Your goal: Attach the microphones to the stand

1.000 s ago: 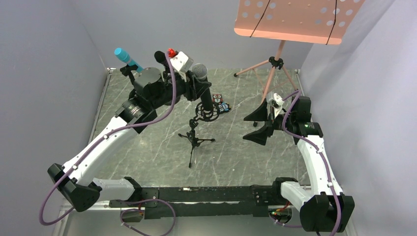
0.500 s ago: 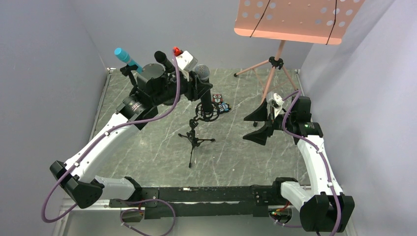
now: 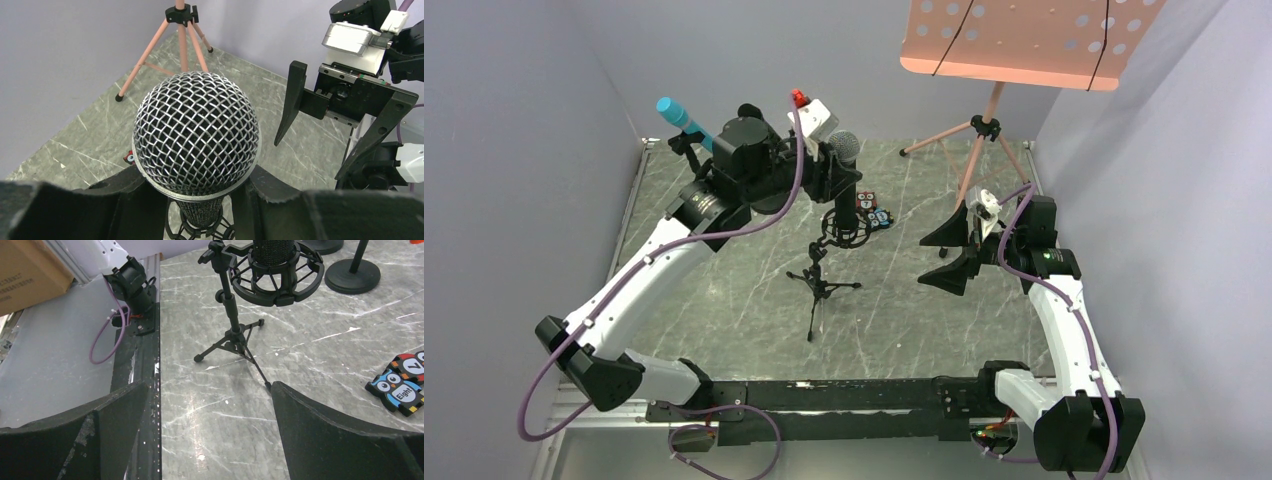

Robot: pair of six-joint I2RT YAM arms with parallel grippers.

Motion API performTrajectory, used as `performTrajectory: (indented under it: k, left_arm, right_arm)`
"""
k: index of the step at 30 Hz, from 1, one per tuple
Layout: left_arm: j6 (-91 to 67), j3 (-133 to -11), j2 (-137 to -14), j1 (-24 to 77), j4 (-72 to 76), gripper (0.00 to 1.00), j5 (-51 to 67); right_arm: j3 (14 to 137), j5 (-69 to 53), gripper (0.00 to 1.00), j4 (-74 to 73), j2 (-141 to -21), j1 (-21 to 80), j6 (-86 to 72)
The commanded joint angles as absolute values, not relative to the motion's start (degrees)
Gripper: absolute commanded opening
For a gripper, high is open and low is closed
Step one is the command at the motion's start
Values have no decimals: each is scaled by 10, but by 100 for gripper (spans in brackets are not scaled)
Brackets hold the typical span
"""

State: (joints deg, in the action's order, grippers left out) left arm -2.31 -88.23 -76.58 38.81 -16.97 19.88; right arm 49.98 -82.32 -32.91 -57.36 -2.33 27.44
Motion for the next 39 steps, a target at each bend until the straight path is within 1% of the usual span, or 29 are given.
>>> performTrajectory:
  k: [1, 8, 18, 20, 29, 39]
  left_arm:
    - [-7, -924, -798, 387, -245, 0, 227]
    - [-7, -958, -831, 382, -294, 0, 230]
    - [-13, -969, -844, 368, -318, 0, 245]
    - [-18, -945, -837, 368, -306, 0, 250]
    - [-50, -769, -783, 367, -200, 0, 264]
    - [-57, -657, -778, 368, -146, 0, 255]
  right_arm:
    - [504, -827, 100, -307, -574, -25, 284]
    - [504, -828, 100, -308, -575, -25, 284]
    - [504, -826, 100, -308, -576, -25, 285]
    - [504, -826, 100, -308, -576, -25, 285]
    - [504, -826, 100, -310, -577, -25, 286]
    - [503, -822, 100, -310, -578, -25, 287]
